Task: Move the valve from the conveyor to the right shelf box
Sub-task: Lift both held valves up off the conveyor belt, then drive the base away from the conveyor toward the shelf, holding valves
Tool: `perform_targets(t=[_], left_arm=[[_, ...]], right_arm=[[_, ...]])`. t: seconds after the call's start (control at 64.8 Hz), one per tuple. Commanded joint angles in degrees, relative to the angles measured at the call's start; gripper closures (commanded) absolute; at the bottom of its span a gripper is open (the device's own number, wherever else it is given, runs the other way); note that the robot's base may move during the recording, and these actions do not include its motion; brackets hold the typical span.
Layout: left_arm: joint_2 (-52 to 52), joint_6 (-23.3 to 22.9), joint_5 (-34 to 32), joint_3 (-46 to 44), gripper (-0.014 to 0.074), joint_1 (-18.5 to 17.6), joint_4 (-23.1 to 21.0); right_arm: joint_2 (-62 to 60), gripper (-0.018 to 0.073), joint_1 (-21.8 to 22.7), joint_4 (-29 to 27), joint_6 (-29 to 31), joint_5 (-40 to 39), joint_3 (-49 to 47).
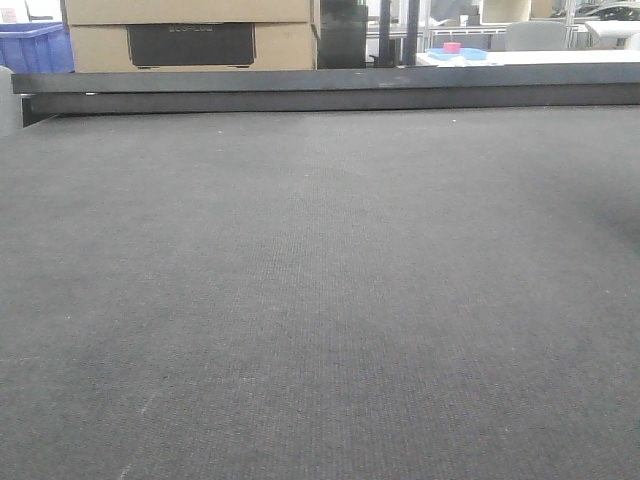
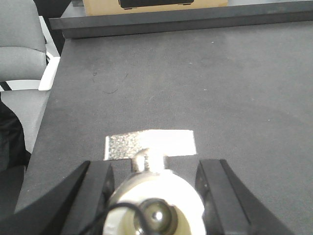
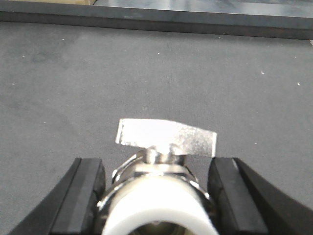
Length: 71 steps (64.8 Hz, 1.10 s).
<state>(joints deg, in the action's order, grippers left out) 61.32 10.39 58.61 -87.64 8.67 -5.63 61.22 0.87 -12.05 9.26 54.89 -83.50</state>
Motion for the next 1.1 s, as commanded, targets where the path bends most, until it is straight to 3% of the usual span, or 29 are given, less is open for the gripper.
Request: perform_targets(t=[0.0,1.081], left_arm=[[-0.43,-0.43,-2.73,-0.51,0.0708,0.29,-0.77],[-0.43,-0.43,-2.73,-0.51,0.0708,0.29,-0.77]], right_arm=[[-0.82,0.0722,0.01,-0.26,0.26,-3.53,-1.1],[-0.82,0.0722,0.01,-0.26,0.26,-3.53,-1.1]])
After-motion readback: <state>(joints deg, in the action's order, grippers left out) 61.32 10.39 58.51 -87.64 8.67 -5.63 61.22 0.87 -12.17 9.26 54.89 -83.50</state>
